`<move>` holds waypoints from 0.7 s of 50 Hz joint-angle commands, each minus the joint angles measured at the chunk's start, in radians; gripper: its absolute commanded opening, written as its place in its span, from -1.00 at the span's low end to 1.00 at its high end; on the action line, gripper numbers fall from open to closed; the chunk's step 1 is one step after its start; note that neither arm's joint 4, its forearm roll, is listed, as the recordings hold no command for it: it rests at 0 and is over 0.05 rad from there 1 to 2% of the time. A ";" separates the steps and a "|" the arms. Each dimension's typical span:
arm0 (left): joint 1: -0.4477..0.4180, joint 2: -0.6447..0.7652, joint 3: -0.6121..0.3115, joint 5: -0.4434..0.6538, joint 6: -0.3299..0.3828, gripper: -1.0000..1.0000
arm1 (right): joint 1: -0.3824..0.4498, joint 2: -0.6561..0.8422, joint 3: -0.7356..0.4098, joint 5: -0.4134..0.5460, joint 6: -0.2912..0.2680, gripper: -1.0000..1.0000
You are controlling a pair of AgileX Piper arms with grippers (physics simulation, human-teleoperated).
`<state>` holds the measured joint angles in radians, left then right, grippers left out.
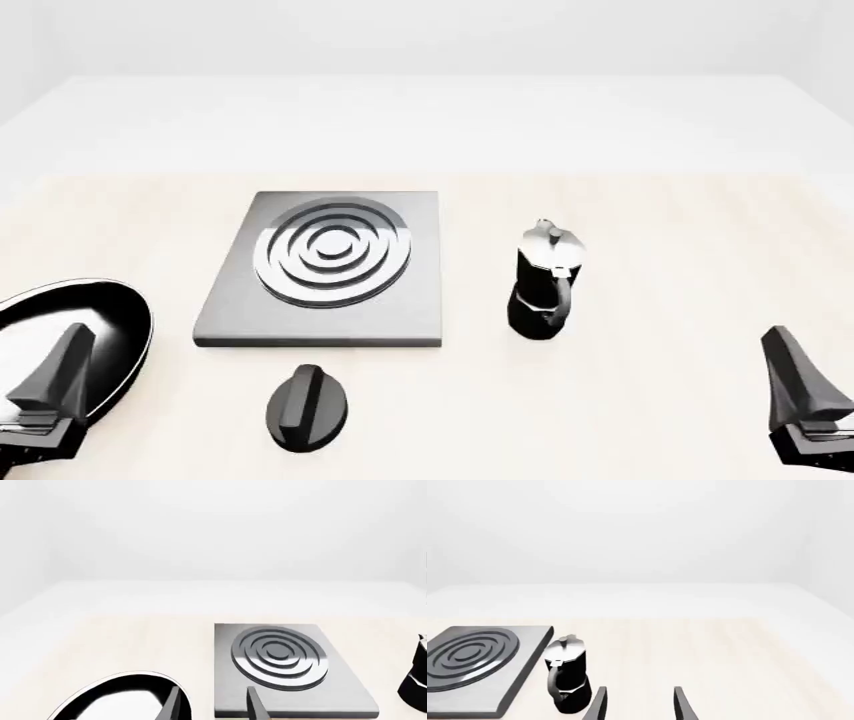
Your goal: Turn on the stove and put the moka pot on it.
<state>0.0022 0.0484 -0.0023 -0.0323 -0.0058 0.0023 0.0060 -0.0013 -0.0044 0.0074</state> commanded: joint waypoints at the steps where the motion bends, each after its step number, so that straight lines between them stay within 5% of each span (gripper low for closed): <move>1: -0.015 0.192 -0.019 -0.119 0.003 1.00 | -0.010 -0.001 -0.003 0.004 -0.012 1.00; 2: -0.017 0.323 -0.029 -0.186 -0.014 1.00 | -0.010 0.001 -0.003 0.004 -0.014 1.00; 3: -0.013 0.335 -0.041 -0.200 0.050 1.00 | -0.010 0.002 -0.002 0.004 -0.015 1.00; 8: -0.048 0.568 -0.140 -0.245 0.083 1.00 | -0.008 0.010 -0.002 -0.003 -0.011 1.00; 9: -0.044 0.583 -0.150 -0.252 0.155 1.00 | -0.008 0.015 -0.002 -0.007 -0.011 1.00; 11: -0.061 0.754 -0.213 -0.258 0.099 1.00 | -0.008 0.019 -0.002 -0.010 -0.011 1.00; 12: -0.068 0.734 -0.220 -0.247 0.157 1.00 | -0.008 0.016 -0.001 -0.008 -0.011 1.00; 14: -0.094 0.813 -0.285 -0.194 0.102 1.00 | -0.009 0.027 -0.001 -0.014 -0.010 1.00; 26: -0.180 1.033 -0.463 -0.022 0.095 1.00 | -0.009 0.035 -0.001 -0.020 -0.008 1.00; 35: -0.206 1.126 -0.556 0.074 0.164 1.00 | -0.008 0.044 -0.002 -0.031 -0.006 1.00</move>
<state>-0.1611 1.0108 -0.4428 -0.0527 0.1228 -0.0061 0.0440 -0.0029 -0.0281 -0.0008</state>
